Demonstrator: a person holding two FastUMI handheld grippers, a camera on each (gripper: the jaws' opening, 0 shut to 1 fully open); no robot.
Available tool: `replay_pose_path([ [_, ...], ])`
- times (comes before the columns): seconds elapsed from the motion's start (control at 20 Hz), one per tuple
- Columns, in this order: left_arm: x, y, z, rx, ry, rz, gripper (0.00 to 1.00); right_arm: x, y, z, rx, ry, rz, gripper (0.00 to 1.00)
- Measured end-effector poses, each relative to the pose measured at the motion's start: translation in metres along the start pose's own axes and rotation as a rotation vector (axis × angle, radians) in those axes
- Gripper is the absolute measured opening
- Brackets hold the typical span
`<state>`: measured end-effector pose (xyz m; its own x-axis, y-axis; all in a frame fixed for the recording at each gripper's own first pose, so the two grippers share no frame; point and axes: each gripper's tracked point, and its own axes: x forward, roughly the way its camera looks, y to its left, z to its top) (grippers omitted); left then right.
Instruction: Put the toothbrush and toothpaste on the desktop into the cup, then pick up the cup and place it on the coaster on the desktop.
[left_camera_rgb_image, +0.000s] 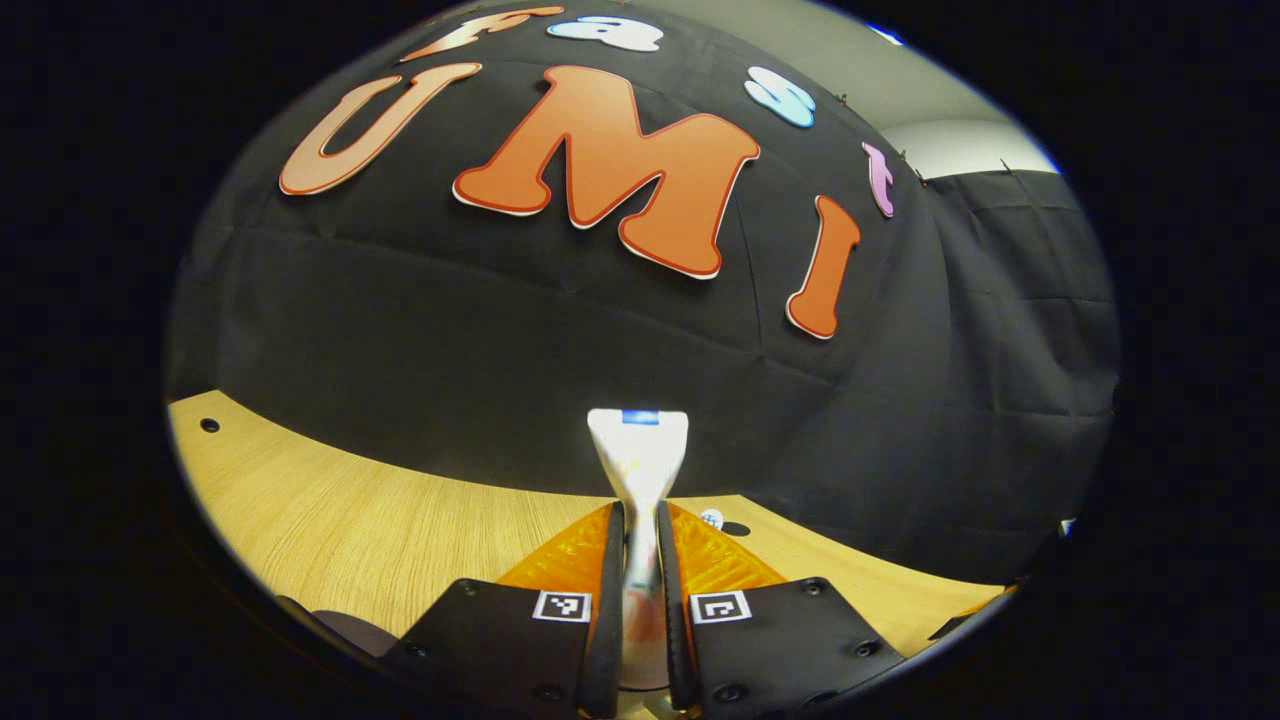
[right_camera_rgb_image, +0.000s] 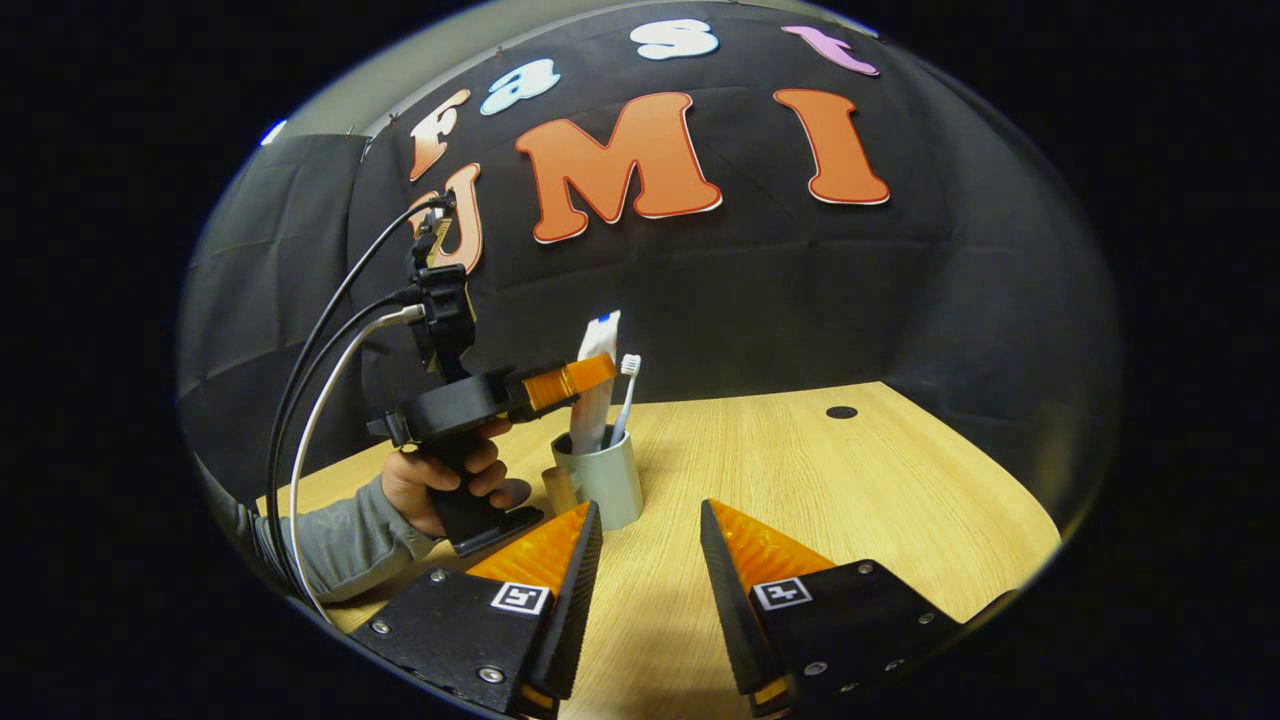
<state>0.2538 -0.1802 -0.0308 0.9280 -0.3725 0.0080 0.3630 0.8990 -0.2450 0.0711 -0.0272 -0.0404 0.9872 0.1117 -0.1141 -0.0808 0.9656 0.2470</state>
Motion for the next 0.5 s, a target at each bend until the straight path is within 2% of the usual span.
replay_pose_path([
  [0.35,-0.022,-0.001,-0.006,0.026,0.061,-0.012,0.25,0.006,0.013,0.001,0.018,-0.002,0.018,0.6],
  [0.5,-0.037,0.001,-0.006,0.076,0.086,-0.008,0.28,0.012,0.026,0.004,0.028,-0.004,0.035,0.61],
])
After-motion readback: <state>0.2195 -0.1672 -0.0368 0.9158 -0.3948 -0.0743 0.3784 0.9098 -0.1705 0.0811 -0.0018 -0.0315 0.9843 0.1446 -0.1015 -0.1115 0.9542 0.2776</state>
